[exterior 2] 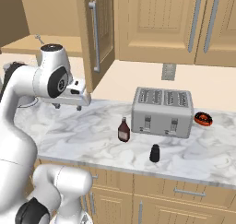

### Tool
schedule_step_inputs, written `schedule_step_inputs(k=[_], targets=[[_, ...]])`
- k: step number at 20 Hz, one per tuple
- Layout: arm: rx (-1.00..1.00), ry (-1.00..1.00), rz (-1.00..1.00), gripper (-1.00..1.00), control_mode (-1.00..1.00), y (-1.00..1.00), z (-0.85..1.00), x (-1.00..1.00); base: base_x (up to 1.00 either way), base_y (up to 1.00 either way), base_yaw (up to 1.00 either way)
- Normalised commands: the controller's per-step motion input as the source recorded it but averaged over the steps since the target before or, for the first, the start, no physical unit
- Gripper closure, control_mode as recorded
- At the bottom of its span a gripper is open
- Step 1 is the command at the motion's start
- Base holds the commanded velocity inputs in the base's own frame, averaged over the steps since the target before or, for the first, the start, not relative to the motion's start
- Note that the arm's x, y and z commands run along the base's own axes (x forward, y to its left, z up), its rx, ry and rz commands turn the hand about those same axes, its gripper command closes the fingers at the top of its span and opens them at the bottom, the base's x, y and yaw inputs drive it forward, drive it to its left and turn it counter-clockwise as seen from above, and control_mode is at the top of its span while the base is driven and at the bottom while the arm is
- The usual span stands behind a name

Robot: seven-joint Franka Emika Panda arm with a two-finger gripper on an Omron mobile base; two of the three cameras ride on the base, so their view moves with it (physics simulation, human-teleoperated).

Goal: Pick the shaker and ketchup from the counter and place them in the cabinet.

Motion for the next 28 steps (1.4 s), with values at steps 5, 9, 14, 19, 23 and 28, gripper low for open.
schedule_step_inputs(k=[5,9,14,19,23,28], targets=[[0.00,-0.03,0.00,-1.00,-1.00,-0.01,-0.20,-0.54,0.00,0.00,0.00],[0.00,-0.05,0.01,-1.00,-1.00,-0.06,-0.19,-0.61,0.00,0.00,0.00],[0.00,-0.05,0.07,-1.00,-1.00,-0.17,-0.18,-0.56,0.00,0.00,0.00],[0.00,-0.05,0.11,-1.00,-1.00,-0.27,-0.20,-0.48,0.00,0.00,0.00],[0.00,-0.01,0.12,-1.00,-1.00,-0.42,-0.18,-0.27,0.00,0.00,0.00],[0.01,-0.02,0.16,-1.00,-1.00,-0.50,-0.15,-0.07,0.00,0.00,0.00]])
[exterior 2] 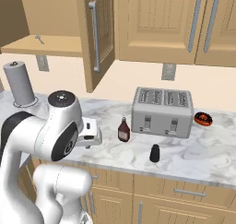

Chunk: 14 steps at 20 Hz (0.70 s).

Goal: Pick the shaker and ketchup from the counter and place them in the cabinet.

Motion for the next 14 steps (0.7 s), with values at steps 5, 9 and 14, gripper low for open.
schedule_step_inputs(k=[5,9,14], targets=[[0.00,-0.05,0.18,-1.00,-1.00,-0.50,-0.02,0.01,0.00,0.00,0.00],[0.00,-0.05,0.13,-1.00,-1.00,-0.53,-0.02,0.27,0.00,0.00,0.00],[0.02,-0.02,0.09,-1.00,-1.00,-0.42,0.00,0.44,0.00,0.00,0.00]])
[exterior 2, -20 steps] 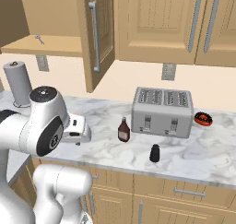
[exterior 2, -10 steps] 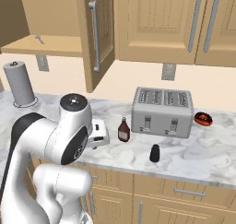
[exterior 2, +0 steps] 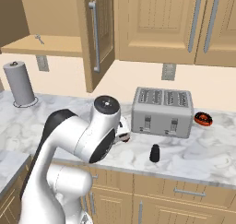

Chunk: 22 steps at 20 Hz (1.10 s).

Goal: Pick the shaker and ketchup from the counter and place them in the cabinet.

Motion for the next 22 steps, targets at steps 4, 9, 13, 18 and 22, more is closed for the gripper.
schedule_step_inputs(k=[4,9,13,18,22], targets=[[0.02,0.00,0.09,-1.00,-1.00,-0.29,0.00,0.54,0.00,0.00,0.00],[0.03,-0.02,0.15,-1.00,-1.00,-0.22,0.00,0.44,0.00,0.00,0.00],[0.00,-0.08,0.22,-1.00,-1.00,-0.16,-0.04,0.28,0.00,0.00,0.00],[0.00,-0.16,0.22,-1.00,-1.00,-0.01,-0.17,0.09,0.00,0.00,0.00],[-0.01,-0.14,0.20,-1.00,-1.00,0.00,-0.24,0.16,0.00,0.00,0.00]])
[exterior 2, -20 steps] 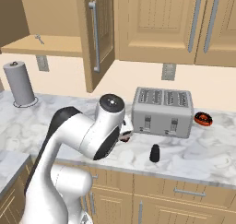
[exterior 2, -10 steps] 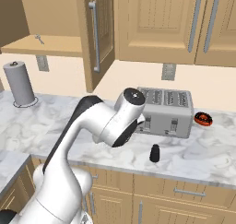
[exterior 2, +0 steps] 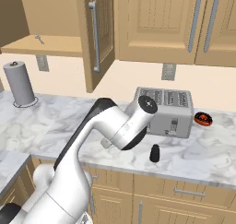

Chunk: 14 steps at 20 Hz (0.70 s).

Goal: Pick the shaker and ketchup from the counter and place them in the cabinet.

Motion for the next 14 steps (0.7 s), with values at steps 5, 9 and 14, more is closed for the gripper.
schedule_step_inputs(k=[5,9,14], targets=[[-0.06,-0.14,0.16,-1.00,-1.00,0.00,-0.18,0.12,0.00,0.00,0.00],[-0.04,-0.08,0.13,-1.00,-1.00,0.00,-0.03,0.18,0.00,0.00,0.00],[-0.02,0.00,0.02,-1.00,-1.00,0.00,-0.08,0.35,0.00,0.00,0.00]])
